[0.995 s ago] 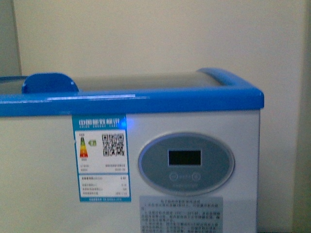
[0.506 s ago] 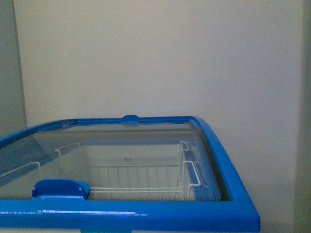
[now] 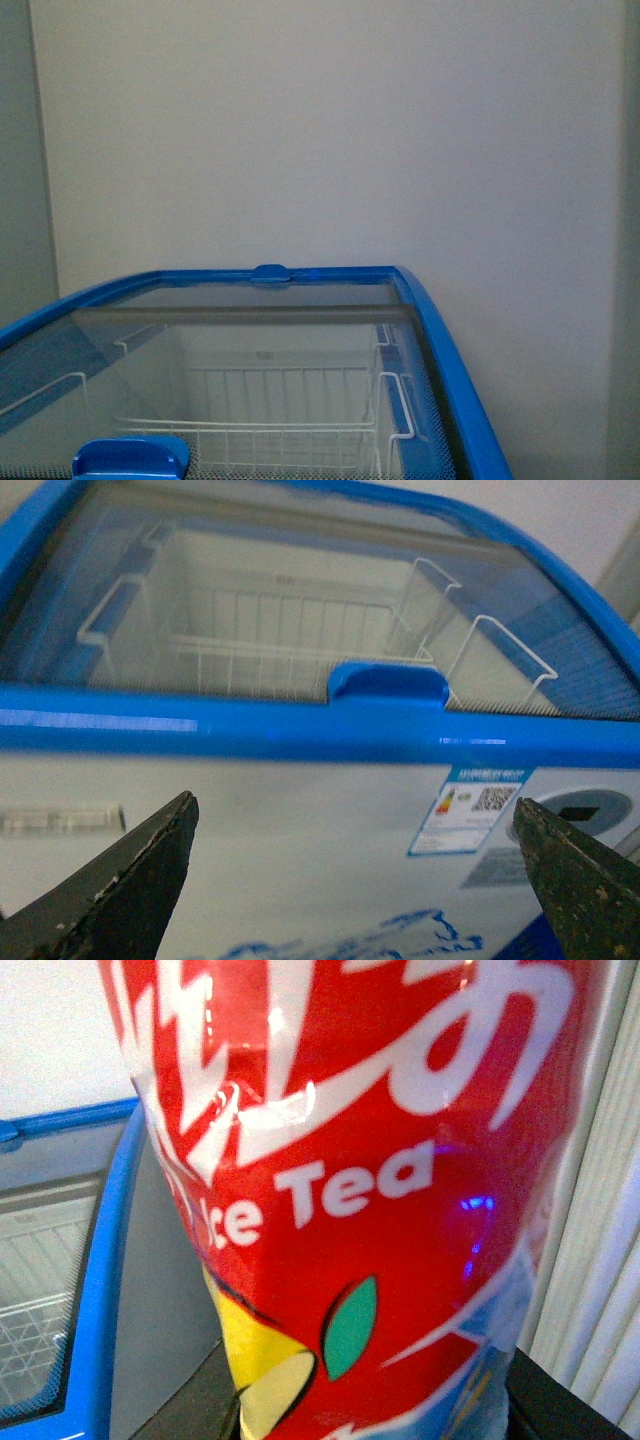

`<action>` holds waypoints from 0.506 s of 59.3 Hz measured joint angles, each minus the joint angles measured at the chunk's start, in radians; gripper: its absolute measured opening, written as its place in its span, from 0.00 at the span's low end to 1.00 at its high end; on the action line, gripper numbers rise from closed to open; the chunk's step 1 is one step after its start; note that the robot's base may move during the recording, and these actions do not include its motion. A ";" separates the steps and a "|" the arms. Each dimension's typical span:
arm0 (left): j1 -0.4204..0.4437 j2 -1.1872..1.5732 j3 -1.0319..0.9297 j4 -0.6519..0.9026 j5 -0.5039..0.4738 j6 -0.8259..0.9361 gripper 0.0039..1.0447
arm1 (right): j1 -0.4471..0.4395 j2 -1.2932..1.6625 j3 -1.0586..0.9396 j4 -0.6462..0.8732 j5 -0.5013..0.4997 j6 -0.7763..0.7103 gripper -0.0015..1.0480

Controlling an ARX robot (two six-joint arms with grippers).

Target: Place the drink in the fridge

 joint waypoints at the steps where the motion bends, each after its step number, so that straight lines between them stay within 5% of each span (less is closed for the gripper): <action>1: 0.002 0.048 0.021 0.036 0.016 0.045 0.92 | 0.000 0.000 0.000 0.000 0.000 0.000 0.38; 9: 0.002 0.286 0.163 0.092 0.139 0.335 0.92 | 0.000 0.000 0.000 0.000 0.000 0.000 0.38; 17: -0.013 0.454 0.310 -0.063 0.220 0.777 0.92 | 0.000 0.000 0.000 0.000 0.000 0.000 0.38; 30: -0.051 0.596 0.457 -0.167 0.246 1.061 0.92 | 0.000 0.000 0.000 0.000 0.000 0.000 0.38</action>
